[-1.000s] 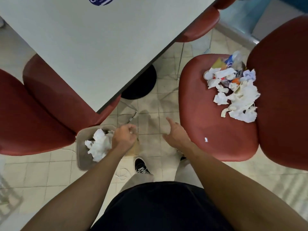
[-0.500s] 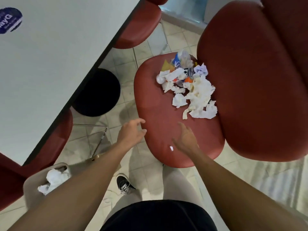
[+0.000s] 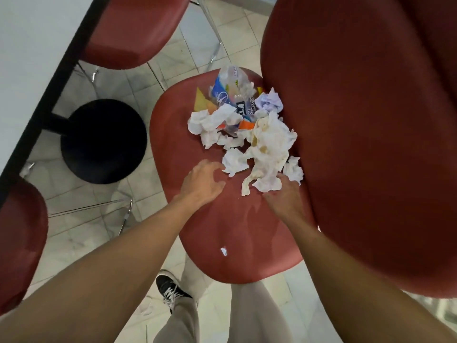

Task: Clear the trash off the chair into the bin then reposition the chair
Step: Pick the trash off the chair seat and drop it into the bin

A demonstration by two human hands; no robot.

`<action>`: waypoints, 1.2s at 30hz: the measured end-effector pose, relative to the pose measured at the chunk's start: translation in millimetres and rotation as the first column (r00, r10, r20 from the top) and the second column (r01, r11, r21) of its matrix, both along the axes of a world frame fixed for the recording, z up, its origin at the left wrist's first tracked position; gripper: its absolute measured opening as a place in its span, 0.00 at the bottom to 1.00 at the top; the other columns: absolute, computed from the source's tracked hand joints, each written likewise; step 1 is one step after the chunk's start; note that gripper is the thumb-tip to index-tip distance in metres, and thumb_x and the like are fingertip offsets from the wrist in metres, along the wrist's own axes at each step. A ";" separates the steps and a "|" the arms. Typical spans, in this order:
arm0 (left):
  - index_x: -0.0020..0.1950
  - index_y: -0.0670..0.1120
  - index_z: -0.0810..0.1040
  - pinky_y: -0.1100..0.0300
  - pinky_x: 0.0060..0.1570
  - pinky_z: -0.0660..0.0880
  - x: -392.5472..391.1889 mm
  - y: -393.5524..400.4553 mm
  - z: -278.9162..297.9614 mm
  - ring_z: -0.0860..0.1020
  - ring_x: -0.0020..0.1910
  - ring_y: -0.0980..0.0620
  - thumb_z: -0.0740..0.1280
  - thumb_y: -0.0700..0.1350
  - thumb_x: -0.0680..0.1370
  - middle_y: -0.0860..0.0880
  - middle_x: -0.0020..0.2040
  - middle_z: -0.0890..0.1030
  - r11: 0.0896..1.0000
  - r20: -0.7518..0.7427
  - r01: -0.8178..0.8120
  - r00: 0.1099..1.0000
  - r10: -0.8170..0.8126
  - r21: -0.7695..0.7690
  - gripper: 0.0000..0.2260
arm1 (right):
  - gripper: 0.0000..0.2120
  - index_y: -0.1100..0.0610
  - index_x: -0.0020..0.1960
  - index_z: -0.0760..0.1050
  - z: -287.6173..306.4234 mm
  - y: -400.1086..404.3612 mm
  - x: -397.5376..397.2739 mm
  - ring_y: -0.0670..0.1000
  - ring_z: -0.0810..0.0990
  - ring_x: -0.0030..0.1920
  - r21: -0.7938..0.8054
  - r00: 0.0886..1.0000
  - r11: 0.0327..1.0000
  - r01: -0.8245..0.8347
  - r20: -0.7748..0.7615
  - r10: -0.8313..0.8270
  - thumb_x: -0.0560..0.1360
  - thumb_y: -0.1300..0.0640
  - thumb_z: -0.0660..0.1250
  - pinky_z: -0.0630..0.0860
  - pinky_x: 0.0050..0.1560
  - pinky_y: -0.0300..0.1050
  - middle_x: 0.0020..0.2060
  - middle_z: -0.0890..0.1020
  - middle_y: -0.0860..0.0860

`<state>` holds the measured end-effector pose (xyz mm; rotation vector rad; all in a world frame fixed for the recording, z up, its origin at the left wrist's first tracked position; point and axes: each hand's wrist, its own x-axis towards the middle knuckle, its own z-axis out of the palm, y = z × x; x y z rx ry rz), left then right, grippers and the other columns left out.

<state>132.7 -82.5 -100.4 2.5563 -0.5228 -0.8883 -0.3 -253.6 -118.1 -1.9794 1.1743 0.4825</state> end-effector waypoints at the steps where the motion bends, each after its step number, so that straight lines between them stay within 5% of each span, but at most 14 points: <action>1: 0.62 0.54 0.77 0.51 0.58 0.74 2.7 -7.9 -7.6 0.76 0.56 0.48 0.70 0.47 0.72 0.50 0.59 0.75 1.000 -0.002 0.014 1.000 -0.014 -0.004 0.18 | 0.30 0.50 0.71 0.64 -6.9 -3.4 4.8 0.54 0.77 0.53 -0.014 1.000 1.000 0.012 -0.006 -0.012 0.71 0.54 0.70 0.73 0.47 0.43 0.64 0.65 0.55; 6: 0.65 0.55 0.75 0.51 0.60 0.73 14.2 -40.2 -50.4 0.73 0.64 0.48 0.70 0.44 0.73 0.50 0.68 0.70 0.996 -0.041 0.092 0.995 -0.092 0.008 0.20 | 0.30 0.51 0.69 0.65 -40.4 -17.8 17.1 0.61 0.73 0.59 -0.128 0.984 0.989 0.072 -0.153 -0.092 0.70 0.50 0.72 0.75 0.51 0.49 0.68 0.59 0.58; 12: 0.72 0.57 0.66 0.45 0.64 0.70 26.9 -57.0 -79.9 0.62 0.72 0.45 0.66 0.41 0.76 0.48 0.78 0.52 0.937 -0.117 0.295 0.954 -0.277 0.186 0.27 | 0.23 0.50 0.65 0.72 -65.4 -20.5 11.8 0.59 0.75 0.58 -0.074 0.980 0.995 0.060 -0.187 -0.073 0.71 0.49 0.71 0.74 0.54 0.49 0.64 0.66 0.56; 17: 0.65 0.47 0.75 0.49 0.56 0.75 21.2 -51.2 -92.8 0.74 0.58 0.41 0.65 0.33 0.75 0.43 0.64 0.68 0.932 -0.176 0.319 0.941 -0.290 0.169 0.20 | 0.05 0.57 0.47 0.78 -70.2 -8.2 3.5 0.59 0.79 0.50 -0.048 0.988 0.999 0.025 -0.153 -0.032 0.73 0.60 0.65 0.72 0.46 0.45 0.48 0.81 0.56; 23: 0.55 0.45 0.81 0.56 0.51 0.75 8.9 -28.6 -82.3 0.78 0.50 0.43 0.65 0.35 0.75 0.45 0.52 0.75 0.983 -0.141 0.123 0.985 -0.104 0.135 0.12 | 0.07 0.58 0.48 0.79 -52.5 8.3 -3.8 0.59 0.79 0.44 -0.017 0.989 0.996 0.086 -0.117 -0.088 0.72 0.63 0.63 0.74 0.44 0.46 0.42 0.82 0.56; 28: 0.55 0.52 0.81 0.52 0.51 0.73 3.4 0.3 -47.7 0.78 0.53 0.42 0.64 0.40 0.75 0.45 0.54 0.77 0.985 -0.066 0.055 0.997 -0.045 0.162 0.13 | 0.03 0.57 0.41 0.75 -25.1 26.6 -2.6 0.55 0.76 0.36 0.008 0.993 0.995 0.097 -0.067 -0.096 0.73 0.62 0.63 0.67 0.34 0.41 0.34 0.78 0.53; 32: 0.55 0.54 0.81 0.52 0.52 0.73 -2.6 33.5 -15.9 0.77 0.54 0.42 0.64 0.41 0.74 0.46 0.54 0.77 0.988 -0.009 -0.011 1.000 0.013 0.156 0.13 | 0.11 0.55 0.33 0.68 0.9 53.0 -0.5 0.50 0.73 0.31 -0.012 0.998 0.998 0.055 -0.009 -0.055 0.73 0.59 0.65 0.63 0.27 0.40 0.30 0.75 0.50; 36: 0.56 0.53 0.80 0.53 0.50 0.72 -13.9 82.6 21.6 0.77 0.53 0.42 0.63 0.42 0.74 0.46 0.54 0.77 0.989 0.033 -0.060 0.998 0.056 0.138 0.13 | 0.11 0.57 0.33 0.68 34.2 92.7 -3.0 0.51 0.70 0.31 -0.033 0.998 0.999 -0.028 0.051 0.030 0.73 0.62 0.64 0.65 0.29 0.41 0.29 0.74 0.51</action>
